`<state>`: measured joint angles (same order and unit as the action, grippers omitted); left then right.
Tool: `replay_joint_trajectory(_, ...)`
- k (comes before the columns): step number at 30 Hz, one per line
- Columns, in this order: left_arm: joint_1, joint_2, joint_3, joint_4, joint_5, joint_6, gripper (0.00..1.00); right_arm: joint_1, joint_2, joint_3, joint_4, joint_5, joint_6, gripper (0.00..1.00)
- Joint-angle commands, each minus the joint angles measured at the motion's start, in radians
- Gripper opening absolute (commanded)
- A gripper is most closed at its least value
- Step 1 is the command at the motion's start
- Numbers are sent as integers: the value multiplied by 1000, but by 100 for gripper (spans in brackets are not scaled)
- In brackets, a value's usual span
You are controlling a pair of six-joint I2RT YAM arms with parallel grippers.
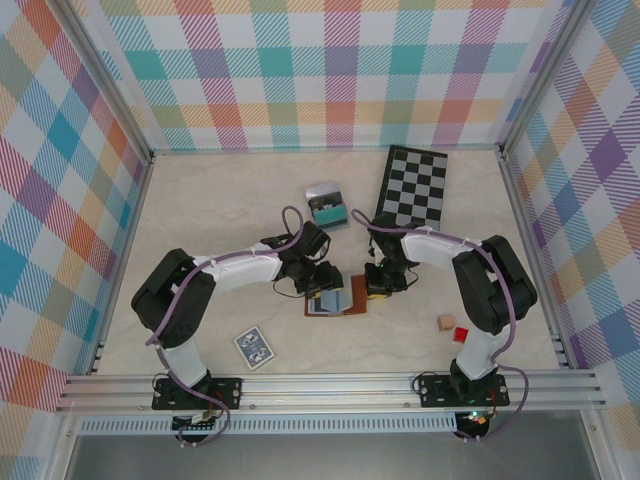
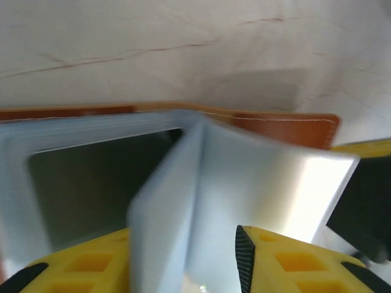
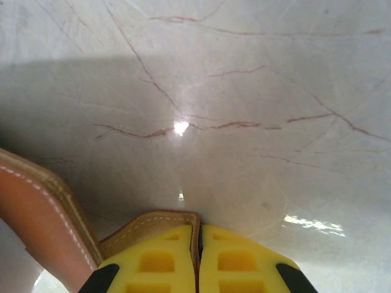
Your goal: Take the credit cards out of the card holder
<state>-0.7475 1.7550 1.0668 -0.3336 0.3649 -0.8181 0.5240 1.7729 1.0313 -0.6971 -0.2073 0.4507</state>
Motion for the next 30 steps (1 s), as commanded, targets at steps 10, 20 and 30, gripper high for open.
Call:
replay_joint_trajectory(10, -17, 20, -22, 248, 164, -58, 46, -2, 32, -4, 105, -30, -9, 1)
replay_joint_trajectory(20, -27, 42, 2, 209, 103, -58, 42, -32, -88, -31, 94, 17, 4, 8)
replay_joint_trajectory(30, 11, -87, -64, 147, -43, -72, 40, -33, -284, -12, 56, 68, -36, 26)
